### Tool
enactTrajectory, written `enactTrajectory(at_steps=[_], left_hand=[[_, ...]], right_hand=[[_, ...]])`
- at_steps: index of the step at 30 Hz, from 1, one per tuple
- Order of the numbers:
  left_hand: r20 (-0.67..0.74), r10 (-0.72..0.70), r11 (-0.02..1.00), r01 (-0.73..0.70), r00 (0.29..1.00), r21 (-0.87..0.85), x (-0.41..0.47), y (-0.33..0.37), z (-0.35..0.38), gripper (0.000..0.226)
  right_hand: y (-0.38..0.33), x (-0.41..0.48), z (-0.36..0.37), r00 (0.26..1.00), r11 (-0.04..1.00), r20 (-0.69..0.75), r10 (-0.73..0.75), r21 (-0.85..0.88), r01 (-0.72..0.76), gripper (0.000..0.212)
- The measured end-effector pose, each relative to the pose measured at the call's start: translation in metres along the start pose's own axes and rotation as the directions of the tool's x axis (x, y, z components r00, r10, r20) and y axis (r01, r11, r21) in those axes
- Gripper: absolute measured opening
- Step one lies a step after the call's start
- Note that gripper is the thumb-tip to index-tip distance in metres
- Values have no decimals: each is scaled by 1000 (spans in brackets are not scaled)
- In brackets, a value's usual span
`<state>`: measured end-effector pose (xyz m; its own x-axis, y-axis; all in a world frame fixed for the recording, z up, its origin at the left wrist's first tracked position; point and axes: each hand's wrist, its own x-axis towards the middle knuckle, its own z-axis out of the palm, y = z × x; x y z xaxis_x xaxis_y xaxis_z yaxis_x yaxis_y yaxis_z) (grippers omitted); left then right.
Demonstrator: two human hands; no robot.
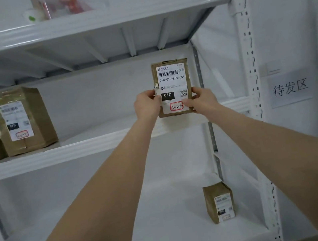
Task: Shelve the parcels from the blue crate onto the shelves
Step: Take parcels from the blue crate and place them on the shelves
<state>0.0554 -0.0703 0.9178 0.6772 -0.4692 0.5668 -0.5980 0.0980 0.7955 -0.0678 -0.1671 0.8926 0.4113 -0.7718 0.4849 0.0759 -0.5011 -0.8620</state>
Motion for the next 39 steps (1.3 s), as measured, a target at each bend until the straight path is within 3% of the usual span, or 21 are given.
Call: enactTrajectory(at_steps=[9, 14, 21, 28, 31, 34, 36, 39], left_hand=[[39, -22, 1000, 22, 999, -7, 17, 29, 98, 25], [49, -37, 999, 36, 998, 21, 16, 37, 134, 32], [133, -97, 992, 84, 986, 99, 18, 35, 151, 38], [190, -145, 968, 100, 971, 232, 21, 42, 145, 46], [151, -82, 950, 31, 985, 311, 27, 49, 142, 67], [100, 107, 916, -137, 989, 377, 37, 58, 138, 94], [131, 222, 834, -258, 966, 487, 45, 63, 136, 101], [260, 310, 613, -401, 915, 681, 52, 67, 139, 97]], right_hand=[[21, 63, -68, 996, 962, -56, -67, -268, 50, 29], [36, 79, -95, 997, 950, -40, -61, -308, 46, 36], [51, 88, -100, 1000, 925, -7, 21, -379, -23, 48], [53, 90, -97, 1000, 883, 7, 14, -469, -9, 52], [53, 91, -96, 1000, 873, 13, 13, -488, -5, 52], [54, 91, -95, 1000, 867, 16, 11, -499, -2, 50], [55, 91, -94, 1000, 867, 13, 19, -498, -10, 47], [55, 91, -96, 1000, 856, 1, 25, -517, -21, 41]])
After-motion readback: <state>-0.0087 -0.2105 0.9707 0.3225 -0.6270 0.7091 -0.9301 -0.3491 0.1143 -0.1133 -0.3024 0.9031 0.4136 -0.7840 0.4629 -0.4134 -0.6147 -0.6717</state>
